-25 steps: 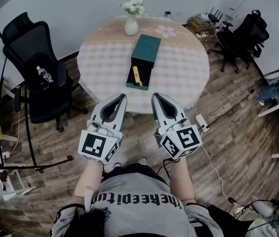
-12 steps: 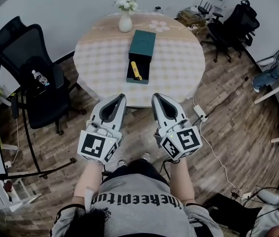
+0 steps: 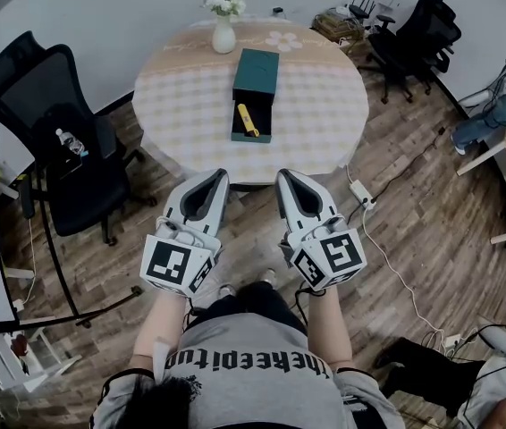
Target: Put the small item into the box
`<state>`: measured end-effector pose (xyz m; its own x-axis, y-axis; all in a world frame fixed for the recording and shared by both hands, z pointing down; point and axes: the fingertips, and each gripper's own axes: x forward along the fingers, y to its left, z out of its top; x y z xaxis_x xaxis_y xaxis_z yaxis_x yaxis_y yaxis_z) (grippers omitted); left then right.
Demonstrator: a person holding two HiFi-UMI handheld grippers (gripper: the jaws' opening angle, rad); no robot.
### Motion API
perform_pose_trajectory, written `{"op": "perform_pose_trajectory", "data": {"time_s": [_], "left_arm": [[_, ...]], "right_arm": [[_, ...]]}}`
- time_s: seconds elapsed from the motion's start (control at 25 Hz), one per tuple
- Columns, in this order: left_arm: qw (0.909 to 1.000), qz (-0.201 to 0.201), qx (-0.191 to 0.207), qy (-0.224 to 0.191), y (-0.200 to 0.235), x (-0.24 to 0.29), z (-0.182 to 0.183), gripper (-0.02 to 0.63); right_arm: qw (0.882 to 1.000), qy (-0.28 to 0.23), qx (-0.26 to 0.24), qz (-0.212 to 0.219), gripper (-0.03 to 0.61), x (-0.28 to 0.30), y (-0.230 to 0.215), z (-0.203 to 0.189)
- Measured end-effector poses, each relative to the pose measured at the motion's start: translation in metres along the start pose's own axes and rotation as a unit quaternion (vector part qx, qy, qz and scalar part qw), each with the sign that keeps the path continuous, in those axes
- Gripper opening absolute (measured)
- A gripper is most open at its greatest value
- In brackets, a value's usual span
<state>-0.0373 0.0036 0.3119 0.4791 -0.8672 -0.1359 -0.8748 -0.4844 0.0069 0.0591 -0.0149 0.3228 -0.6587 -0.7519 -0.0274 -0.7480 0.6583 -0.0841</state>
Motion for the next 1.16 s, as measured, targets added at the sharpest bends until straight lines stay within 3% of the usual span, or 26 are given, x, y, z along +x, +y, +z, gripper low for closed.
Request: {"op": "perform_pose_trajectory", "data": {"time_s": [1.16], "left_arm": [[0.9999, -0.003, -0.005, -0.01, 0.003, -0.005, 0.004, 0.017]], "right_arm": [[1.0, 0.004, -0.011, -0.008, 0.005, -0.002, 0.007, 0.003]]}}
